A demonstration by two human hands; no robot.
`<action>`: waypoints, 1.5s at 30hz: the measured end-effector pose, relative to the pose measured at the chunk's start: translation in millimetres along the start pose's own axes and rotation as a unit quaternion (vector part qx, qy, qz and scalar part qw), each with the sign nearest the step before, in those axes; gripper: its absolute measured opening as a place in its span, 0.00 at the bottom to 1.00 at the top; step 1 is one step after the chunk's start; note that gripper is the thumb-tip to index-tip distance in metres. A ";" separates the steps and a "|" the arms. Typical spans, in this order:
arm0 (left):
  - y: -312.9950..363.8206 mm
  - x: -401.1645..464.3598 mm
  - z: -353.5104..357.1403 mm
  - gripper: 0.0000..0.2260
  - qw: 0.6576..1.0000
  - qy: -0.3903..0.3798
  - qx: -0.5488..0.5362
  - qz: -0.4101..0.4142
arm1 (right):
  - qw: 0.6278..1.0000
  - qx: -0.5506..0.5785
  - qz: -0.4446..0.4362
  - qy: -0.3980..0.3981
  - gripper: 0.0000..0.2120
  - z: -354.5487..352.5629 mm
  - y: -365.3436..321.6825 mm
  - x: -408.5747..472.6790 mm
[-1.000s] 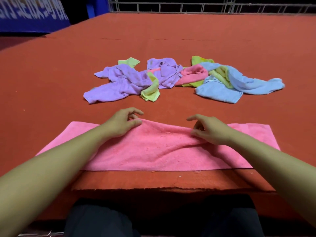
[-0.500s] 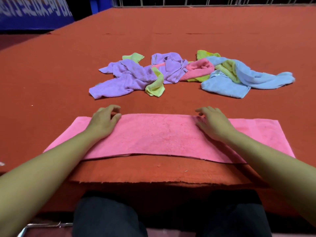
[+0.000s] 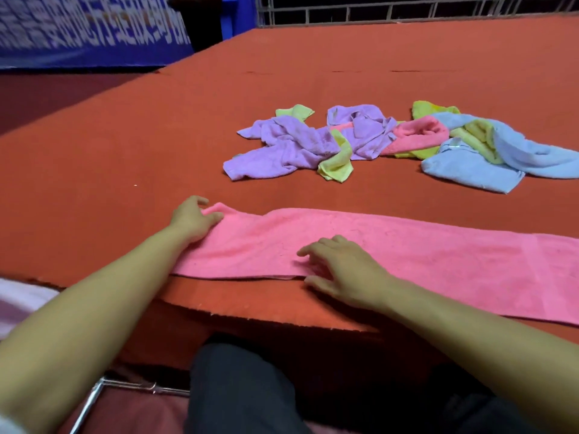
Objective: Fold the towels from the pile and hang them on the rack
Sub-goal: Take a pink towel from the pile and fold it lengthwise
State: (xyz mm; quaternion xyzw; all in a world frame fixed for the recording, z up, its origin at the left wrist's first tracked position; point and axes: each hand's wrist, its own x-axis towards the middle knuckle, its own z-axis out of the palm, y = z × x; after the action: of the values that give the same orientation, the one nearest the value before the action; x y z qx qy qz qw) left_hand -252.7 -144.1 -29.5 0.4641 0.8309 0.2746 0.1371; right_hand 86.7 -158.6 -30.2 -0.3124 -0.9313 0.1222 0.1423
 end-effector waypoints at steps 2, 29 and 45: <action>0.1 1.3 -5.7 0.22 0.998 0.011 -0.060 0.025 | 1.000 -0.006 0.005 -0.015 0.22 2.3 -2.3 3.4; 99.5 -132.2 51.1 0.14 0.918 -0.129 -0.055 0.370 | 0.994 0.002 0.062 0.089 0.22 -25.9 38.0 -68.3; 101.0 -133.4 72.4 0.12 0.897 -0.127 0.101 0.411 | 0.983 -0.053 0.161 0.068 0.19 -56.5 88.8 -151.4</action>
State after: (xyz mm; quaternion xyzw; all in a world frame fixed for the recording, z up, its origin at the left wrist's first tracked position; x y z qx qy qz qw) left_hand -76.5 -190.9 -32.9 0.8069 0.5646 0.1595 0.0689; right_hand 270.3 -175.3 -34.3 -0.4731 -0.8620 0.0721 0.1670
